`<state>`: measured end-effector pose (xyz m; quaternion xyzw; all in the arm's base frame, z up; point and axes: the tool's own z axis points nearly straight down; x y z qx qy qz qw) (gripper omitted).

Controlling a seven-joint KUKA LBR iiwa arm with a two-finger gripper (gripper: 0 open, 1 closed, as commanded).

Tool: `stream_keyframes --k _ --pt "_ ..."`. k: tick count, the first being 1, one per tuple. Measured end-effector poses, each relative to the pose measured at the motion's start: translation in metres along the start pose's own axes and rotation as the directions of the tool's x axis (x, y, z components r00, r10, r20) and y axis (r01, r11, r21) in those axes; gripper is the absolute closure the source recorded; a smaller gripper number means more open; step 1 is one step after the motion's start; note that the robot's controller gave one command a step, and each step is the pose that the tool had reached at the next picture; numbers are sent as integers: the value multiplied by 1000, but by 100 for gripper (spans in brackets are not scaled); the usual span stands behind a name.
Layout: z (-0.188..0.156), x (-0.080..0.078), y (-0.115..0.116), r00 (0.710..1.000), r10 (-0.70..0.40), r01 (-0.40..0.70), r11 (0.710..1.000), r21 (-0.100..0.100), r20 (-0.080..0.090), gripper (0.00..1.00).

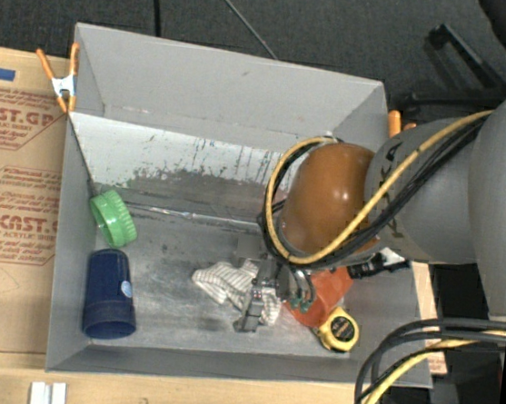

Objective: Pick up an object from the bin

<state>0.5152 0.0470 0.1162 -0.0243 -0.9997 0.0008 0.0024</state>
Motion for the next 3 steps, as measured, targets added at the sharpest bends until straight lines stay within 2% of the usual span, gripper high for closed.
stream_keyframes --k 1,2,3 --pt "45 -43 -2 997 -83 83 997 -3 8 100" --pt "45 -43 -2 997 -82 82 997 -3 8 100" --pt "-88 -57 -8 992 -126 126 992 -1 9 100"
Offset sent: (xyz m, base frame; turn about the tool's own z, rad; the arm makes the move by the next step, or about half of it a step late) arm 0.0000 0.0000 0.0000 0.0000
